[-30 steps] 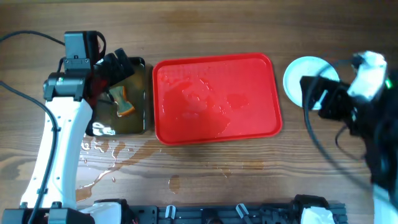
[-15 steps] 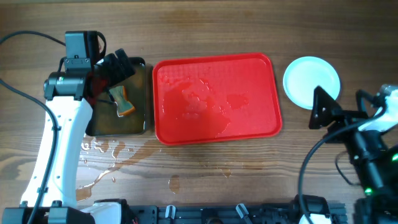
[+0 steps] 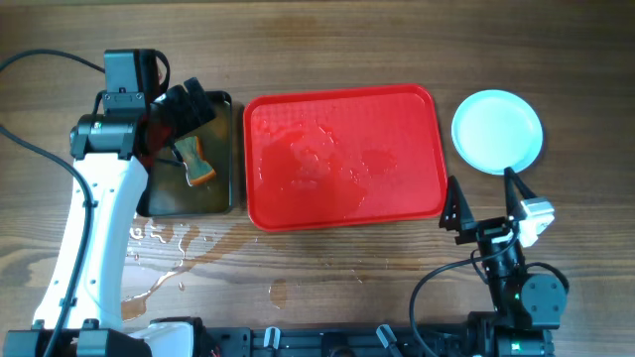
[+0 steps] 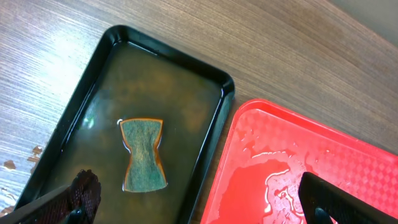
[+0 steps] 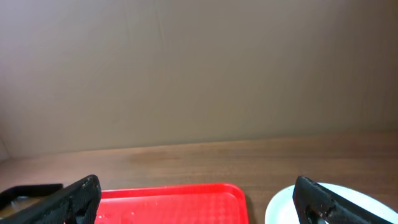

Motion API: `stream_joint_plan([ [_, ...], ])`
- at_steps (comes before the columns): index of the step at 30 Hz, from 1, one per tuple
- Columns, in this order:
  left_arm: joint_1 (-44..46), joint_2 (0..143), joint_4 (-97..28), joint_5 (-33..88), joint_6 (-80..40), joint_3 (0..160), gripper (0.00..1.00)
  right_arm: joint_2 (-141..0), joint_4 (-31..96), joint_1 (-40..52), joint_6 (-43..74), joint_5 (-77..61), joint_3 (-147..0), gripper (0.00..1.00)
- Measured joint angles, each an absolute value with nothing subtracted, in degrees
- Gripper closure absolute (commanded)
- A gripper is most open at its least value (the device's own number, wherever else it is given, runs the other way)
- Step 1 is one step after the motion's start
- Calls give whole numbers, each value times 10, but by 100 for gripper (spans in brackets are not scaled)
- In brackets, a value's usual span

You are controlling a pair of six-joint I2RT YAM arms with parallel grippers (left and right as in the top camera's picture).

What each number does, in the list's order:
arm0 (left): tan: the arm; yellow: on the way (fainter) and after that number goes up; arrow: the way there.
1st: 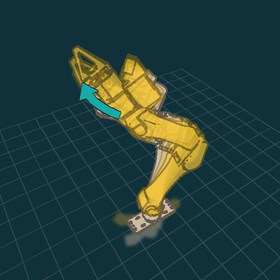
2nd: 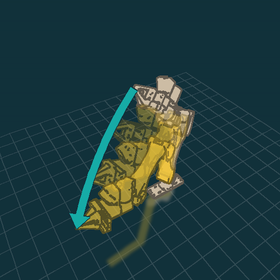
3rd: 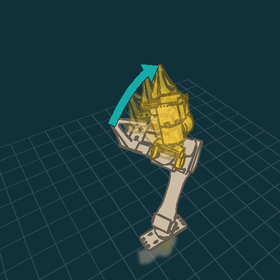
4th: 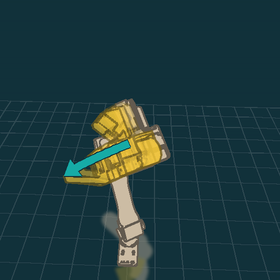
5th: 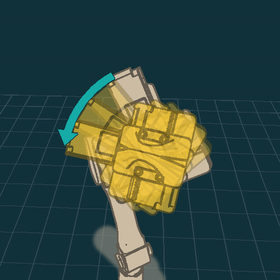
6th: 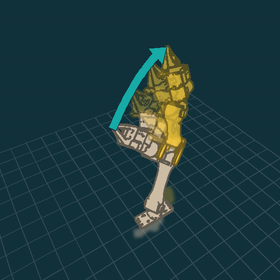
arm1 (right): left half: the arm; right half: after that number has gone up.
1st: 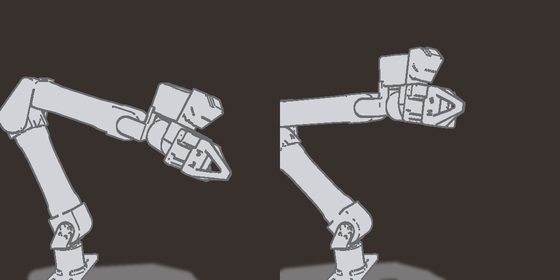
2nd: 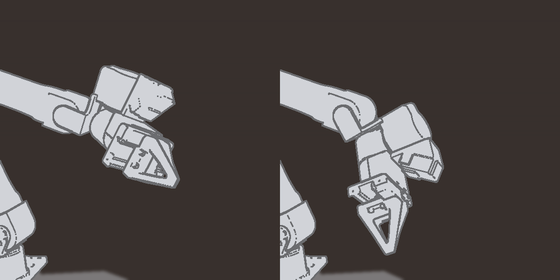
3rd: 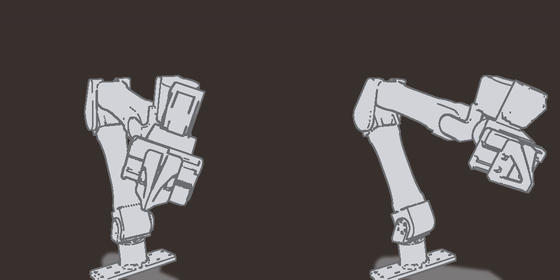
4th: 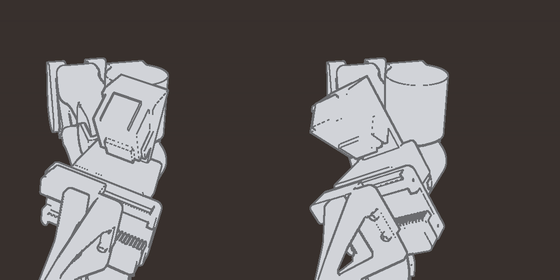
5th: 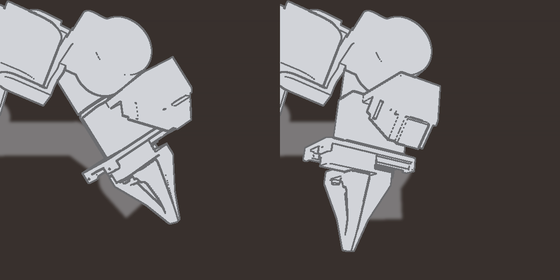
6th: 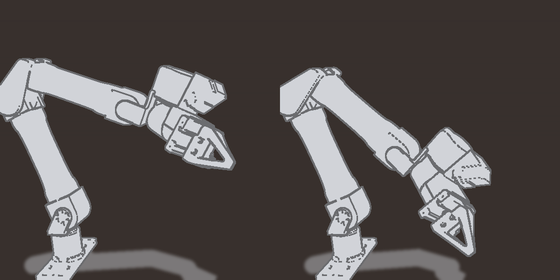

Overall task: Clean dirty plates on tray and stack at the side
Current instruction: 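Lower the sponge into the black tray, release, retract left arm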

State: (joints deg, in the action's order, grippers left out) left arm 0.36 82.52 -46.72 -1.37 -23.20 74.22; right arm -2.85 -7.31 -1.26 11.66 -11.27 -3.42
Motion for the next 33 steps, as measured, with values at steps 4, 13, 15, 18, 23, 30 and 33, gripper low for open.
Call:
stream_joint_plan([
  [4, 4, 825, -467, -14, -232, 742, 0, -10, -27, -11, 117, -112, -11, 0],
  [13, 4, 825, -467, -14, -232, 742, 0, -10, -4, -9, 117, -109, -4, 0],
  [15, 4, 825, -467, -14, -232, 742, 0, -10, -4, -9, 117, -109, -4, 0],
  [18, 4, 825, -467, -14, -232, 742, 0, -10, -4, -9, 117, -109, -4, 0],
  [23, 4, 825, -467, -14, -232, 742, 0, -10, -4, -9, 117, -109, -4, 0],
  [30, 4, 811, -467, -13, -232, 741, 0, -10, -4, -9, 117, -109, -4, 0],
  [33, 4, 734, -467, -14, -232, 741, 0, -10, -4, -9, 117, -109, -4, 0],
])
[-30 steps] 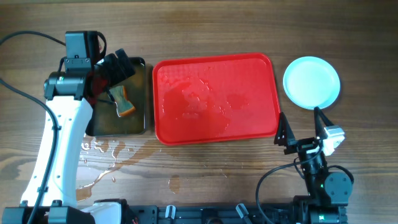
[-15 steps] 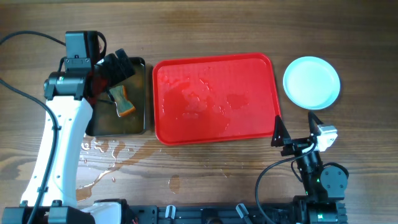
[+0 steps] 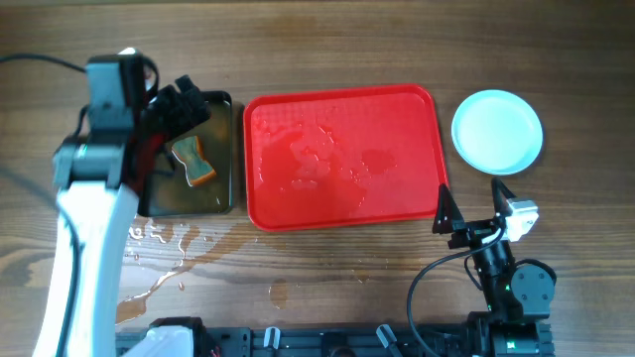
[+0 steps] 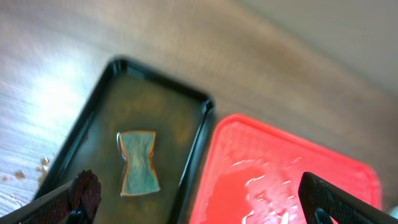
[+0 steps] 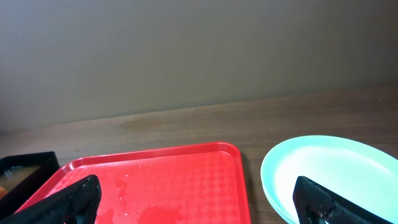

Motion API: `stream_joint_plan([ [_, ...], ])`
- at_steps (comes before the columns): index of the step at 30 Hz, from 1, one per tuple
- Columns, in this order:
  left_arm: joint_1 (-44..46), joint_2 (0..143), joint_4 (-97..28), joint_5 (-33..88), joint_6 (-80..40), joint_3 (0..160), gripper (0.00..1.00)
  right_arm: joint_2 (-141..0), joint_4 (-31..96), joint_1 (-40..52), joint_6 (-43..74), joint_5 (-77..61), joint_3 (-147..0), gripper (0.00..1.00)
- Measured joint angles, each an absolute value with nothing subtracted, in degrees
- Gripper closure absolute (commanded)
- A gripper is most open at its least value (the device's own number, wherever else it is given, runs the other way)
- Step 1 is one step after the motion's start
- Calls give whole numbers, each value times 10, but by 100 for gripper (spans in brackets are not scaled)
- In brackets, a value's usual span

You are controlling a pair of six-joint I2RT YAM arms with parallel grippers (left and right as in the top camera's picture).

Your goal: Clean dirty plates on tray and stack at the side

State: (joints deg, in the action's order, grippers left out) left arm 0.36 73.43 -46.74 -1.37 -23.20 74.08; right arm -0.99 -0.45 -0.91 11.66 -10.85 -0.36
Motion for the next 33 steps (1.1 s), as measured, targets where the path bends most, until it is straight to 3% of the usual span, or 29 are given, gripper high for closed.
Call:
stream_joint_plan([
  [15, 6, 404, -462, -66, -232, 645, 0, -9, -4, -9, 117, -106, -4, 0],
  [21, 44, 313, -228, -91, -213, 481, 0, -9, -4, -9, 117, -106, -4, 0],
  [25, 70, 202, 15, -92, -152, 289, 0, -9, -4, -9, 117, -104, -4, 0],
  [33, 62, 49, 57, -45, -30, 97, 0, -8, -4, -9, 117, -104, -4, 0],
])
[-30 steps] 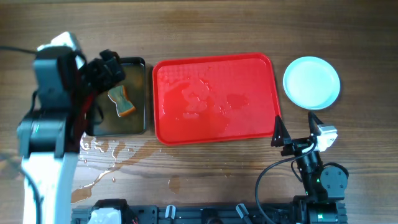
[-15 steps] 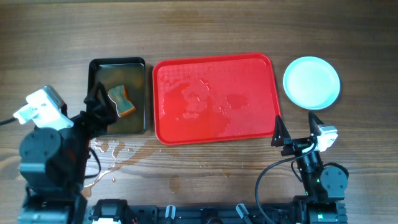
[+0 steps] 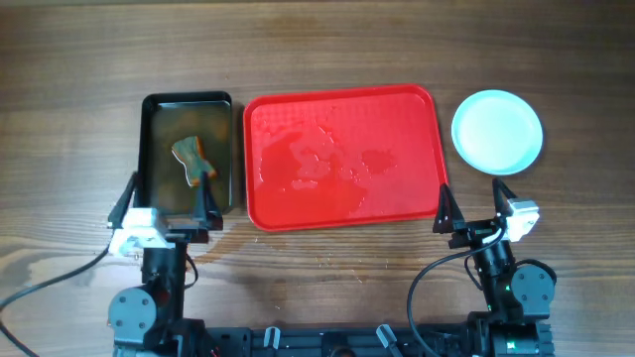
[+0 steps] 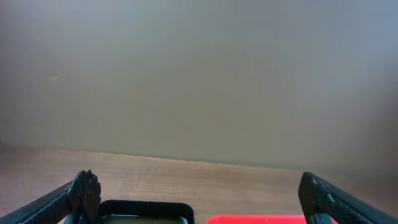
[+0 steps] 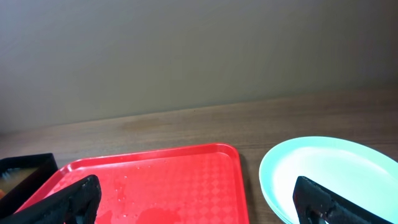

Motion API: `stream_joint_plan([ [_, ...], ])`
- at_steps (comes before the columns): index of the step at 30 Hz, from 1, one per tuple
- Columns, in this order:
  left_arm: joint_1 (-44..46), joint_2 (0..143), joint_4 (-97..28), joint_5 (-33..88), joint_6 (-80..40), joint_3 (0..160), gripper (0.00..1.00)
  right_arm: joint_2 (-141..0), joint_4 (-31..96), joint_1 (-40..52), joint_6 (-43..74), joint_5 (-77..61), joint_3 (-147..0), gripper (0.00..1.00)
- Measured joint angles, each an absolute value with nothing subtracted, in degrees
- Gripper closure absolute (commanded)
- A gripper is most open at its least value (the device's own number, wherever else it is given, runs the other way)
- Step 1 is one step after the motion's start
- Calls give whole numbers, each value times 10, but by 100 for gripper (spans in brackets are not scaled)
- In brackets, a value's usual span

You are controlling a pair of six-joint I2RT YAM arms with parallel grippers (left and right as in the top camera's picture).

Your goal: Clean dirty plates on tray and stack at the side

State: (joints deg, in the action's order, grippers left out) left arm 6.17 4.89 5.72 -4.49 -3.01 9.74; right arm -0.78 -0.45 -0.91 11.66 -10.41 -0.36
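Observation:
The wet red tray [image 3: 342, 154] lies mid-table with no plates on it; its near corner also shows [image 5: 149, 180]. Pale blue plates [image 3: 497, 131] sit stacked on the table to its right [image 5: 323, 174]. A green and orange sponge [image 3: 193, 162] lies in the black water pan [image 3: 159, 107]. My left gripper [image 3: 164, 203] is drawn back at the table's front left, open and holding nothing, with the pan's rim [image 4: 143, 205] just ahead. At the front right my right gripper [image 3: 476, 206] is open and holds nothing too.
The bare wooden table [image 3: 327, 45] runs behind the tray and pan. Both arm bases sit along the front edge with cables trailing. A plain grey wall [image 4: 199, 74] fills the wrist views.
My left arm has drawn back from over the pan to the front left of the table, its gripper open. The puddles on the wood by the pan no longer show. The right arm has not moved.
My left gripper hung open over the black pan with the sponge lying in it, at both earlier moments. The right gripper settled slightly toward the front edge. Now both grippers rest open at the front edge, the tray bare and the plates stacked at the right.

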Motion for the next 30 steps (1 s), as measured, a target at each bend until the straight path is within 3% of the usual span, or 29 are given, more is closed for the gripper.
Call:
stream_joint_plan([
  [8, 2, 9, 65, 61, 41, 38, 0, -8, -4, -9, 117, -104, -4, 0],
  [16, -9, 8, -35, 72, 46, 6, 0, -8, -4, -9, 117, -104, -4, 0],
  [30, -9, 8, -35, 72, 44, 6, 0, -8, -4, -9, 117, -104, -4, 0],
])
